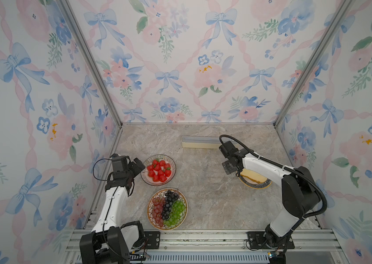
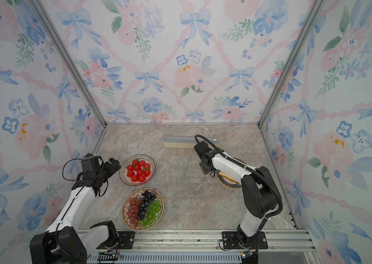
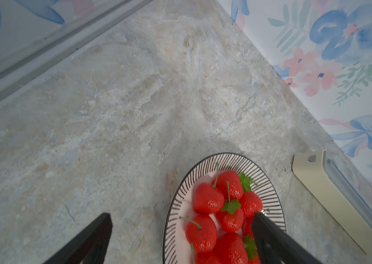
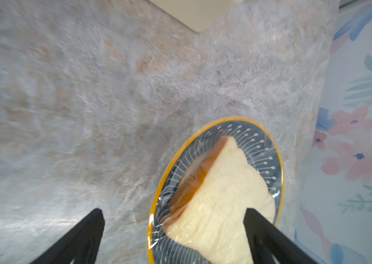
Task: Wrap the plate with plastic wrap
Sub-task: Move the plastic wrap cutting box to the center of the board, then move the plate to the center of the board.
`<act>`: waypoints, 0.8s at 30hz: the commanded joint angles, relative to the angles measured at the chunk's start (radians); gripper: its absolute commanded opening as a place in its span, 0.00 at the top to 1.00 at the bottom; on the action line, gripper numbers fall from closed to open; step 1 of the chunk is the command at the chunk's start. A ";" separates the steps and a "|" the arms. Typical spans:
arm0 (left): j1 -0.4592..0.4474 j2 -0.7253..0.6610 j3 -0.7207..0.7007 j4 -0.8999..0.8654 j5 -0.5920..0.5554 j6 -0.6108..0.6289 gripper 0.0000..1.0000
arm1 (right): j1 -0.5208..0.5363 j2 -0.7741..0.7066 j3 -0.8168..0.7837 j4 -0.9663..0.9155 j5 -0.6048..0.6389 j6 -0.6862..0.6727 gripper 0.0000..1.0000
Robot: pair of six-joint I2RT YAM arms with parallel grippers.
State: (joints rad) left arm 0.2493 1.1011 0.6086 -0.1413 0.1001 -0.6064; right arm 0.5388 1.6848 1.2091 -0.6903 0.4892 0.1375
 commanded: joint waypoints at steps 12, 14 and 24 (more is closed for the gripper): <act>0.043 0.331 -0.058 0.460 0.347 -0.078 0.02 | -0.021 -0.170 -0.068 0.055 -0.256 0.024 0.03; 0.027 0.351 -0.061 0.460 0.352 -0.076 0.02 | -0.025 -0.177 -0.073 0.055 -0.259 0.025 0.03; -0.160 0.416 -0.022 0.465 0.371 -0.053 0.02 | -0.048 -0.197 -0.097 0.057 -0.276 0.024 0.03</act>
State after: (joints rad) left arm 0.1383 1.4906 0.5625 0.3084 0.4286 -0.6739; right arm 0.5060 1.5162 1.1309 -0.6312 0.2283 0.1493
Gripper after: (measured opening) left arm 0.980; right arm 0.971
